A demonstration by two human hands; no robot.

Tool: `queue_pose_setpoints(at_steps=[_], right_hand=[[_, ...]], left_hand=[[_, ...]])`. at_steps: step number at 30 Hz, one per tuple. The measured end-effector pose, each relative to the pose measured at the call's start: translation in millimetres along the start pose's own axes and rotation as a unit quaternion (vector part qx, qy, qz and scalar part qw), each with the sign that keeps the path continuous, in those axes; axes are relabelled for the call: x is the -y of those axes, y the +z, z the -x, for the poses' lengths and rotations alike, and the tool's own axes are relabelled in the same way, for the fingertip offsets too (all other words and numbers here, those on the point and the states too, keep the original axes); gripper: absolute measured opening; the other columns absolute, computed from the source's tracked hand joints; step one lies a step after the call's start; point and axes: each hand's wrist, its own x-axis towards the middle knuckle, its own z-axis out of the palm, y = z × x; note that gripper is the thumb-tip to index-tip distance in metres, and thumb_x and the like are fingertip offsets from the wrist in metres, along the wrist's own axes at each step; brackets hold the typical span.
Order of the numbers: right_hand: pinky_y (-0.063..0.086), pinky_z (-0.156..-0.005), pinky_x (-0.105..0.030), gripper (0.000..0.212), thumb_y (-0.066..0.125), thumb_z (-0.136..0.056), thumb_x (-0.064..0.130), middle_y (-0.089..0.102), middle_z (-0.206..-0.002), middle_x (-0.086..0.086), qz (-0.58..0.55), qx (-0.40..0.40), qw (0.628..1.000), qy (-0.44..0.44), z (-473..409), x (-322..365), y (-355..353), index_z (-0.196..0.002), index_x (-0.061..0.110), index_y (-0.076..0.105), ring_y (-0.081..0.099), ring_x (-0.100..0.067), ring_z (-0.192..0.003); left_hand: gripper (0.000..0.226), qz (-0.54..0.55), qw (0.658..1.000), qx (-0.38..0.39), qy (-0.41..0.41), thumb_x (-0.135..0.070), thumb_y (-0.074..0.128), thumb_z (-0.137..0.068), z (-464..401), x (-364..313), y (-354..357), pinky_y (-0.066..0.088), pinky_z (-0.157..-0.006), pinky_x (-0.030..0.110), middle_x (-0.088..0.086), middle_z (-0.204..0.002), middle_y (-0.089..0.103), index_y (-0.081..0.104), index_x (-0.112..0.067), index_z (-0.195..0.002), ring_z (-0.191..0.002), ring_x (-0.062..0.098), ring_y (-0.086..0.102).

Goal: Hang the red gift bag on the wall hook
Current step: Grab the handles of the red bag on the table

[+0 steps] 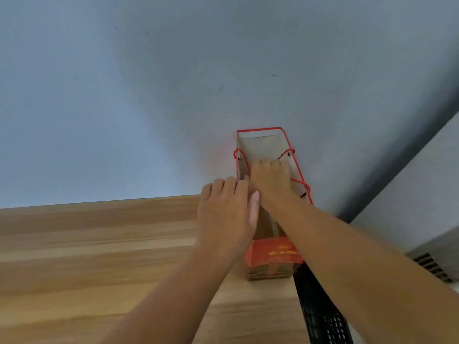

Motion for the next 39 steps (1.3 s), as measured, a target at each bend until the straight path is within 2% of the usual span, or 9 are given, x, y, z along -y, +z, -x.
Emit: queue_pose_setpoints(at_steps=[10,12,15,21,25,29,33,36,39], right_hand=[[0.055,-0.081,-0.038,0.043,0.060,-0.098,0.037,0.060,-0.122,-0.017,-0.127,0.095,0.982,0.101,-14,15,26,-0.129,0.007,0.054,0.067,-0.031,-0.100],[0.052,-0.068,-0.034,0.031,0.058,-0.100,0.037,0.063,-0.107,-0.013,-0.194,0.110,0.968,0.119,-15,16,26,-0.115,0.009,0.060,0.066,-0.027,-0.089],[0.040,-0.056,-0.028,0.035,0.048,-0.103,0.040,0.058,-0.077,-0.002,-0.313,0.138,0.929,0.137,-19,15,26,-0.080,0.015,0.057,0.057,-0.017,-0.066],[0.053,-0.067,-0.032,0.030,0.053,-0.102,0.026,0.071,-0.082,-0.006,-0.536,0.194,0.807,0.153,-17,13,17,-0.094,0.006,0.074,0.069,-0.023,-0.083],[0.061,-0.085,-0.044,0.025,0.069,-0.093,0.012,0.075,-0.081,-0.011,-0.498,0.160,0.838,0.154,-10,12,15,-0.068,0.016,0.069,0.074,-0.033,-0.090],[0.046,-0.055,-0.028,0.020,0.066,-0.093,0.014,0.069,-0.076,-0.007,-0.402,0.073,0.903,0.134,-7,4,-18,-0.073,0.012,0.067,0.060,-0.015,-0.063],[0.048,-0.060,-0.030,0.029,0.066,-0.090,0.021,0.063,-0.063,-0.003,-0.429,-0.014,0.893,0.131,-7,1,-82,-0.062,0.017,0.061,0.059,-0.014,-0.057],[0.062,-0.080,-0.044,0.009,0.062,-0.077,0.020,0.075,-0.088,-0.012,-0.505,-0.010,0.848,0.158,0,9,-125,-0.086,0.019,0.062,0.073,-0.028,-0.082],[0.062,-0.073,-0.041,0.014,0.058,-0.090,0.014,0.075,-0.091,-0.014,-0.541,0.021,0.827,0.150,19,24,-159,-0.099,0.014,0.068,0.073,-0.026,-0.076]], left_hand=[[0.045,0.028,0.999,-0.019,-0.005,-0.045,0.029,-0.103,3,15,16,0.046,-0.093,0.039,0.002,-0.110,0.069,0.063,-0.019,-0.116,-0.103,0.023,0.061],[0.044,0.038,0.999,-0.021,-0.005,-0.044,0.029,-0.102,4,15,16,0.046,-0.093,0.039,0.002,-0.110,0.069,0.064,-0.020,-0.115,-0.102,0.023,0.061],[0.042,0.046,0.999,-0.025,-0.011,-0.044,0.030,-0.102,6,17,17,0.046,-0.093,0.039,0.001,-0.110,0.068,0.063,-0.020,-0.115,-0.102,0.023,0.060],[0.042,0.063,0.998,-0.019,-0.015,-0.044,0.031,-0.102,5,20,16,0.046,-0.095,0.039,0.000,-0.112,0.067,0.062,-0.020,-0.118,-0.104,0.023,0.059],[0.044,0.060,0.998,-0.010,-0.018,-0.045,0.030,-0.102,6,24,15,0.046,-0.095,0.041,0.002,-0.112,0.066,0.062,-0.019,-0.118,-0.105,0.025,0.058],[0.043,0.060,0.998,-0.017,-0.019,-0.044,0.033,-0.101,8,30,10,0.048,-0.092,0.041,0.003,-0.108,0.067,0.064,-0.018,-0.114,-0.101,0.026,0.060],[0.042,0.066,0.997,-0.042,-0.022,-0.045,0.037,-0.099,7,33,-5,0.048,-0.091,0.041,0.001,-0.106,0.068,0.066,-0.018,-0.112,-0.100,0.025,0.063],[0.052,0.102,0.992,-0.063,-0.028,-0.052,0.035,-0.097,3,31,-27,0.048,-0.096,0.043,0.003,-0.114,0.069,0.063,-0.016,-0.122,-0.107,0.027,0.063],[0.056,0.151,0.985,-0.081,-0.032,-0.060,0.041,-0.095,4,31,-52,0.046,-0.100,0.041,0.001,-0.122,0.067,0.058,-0.019,-0.130,-0.114,0.025,0.060]])
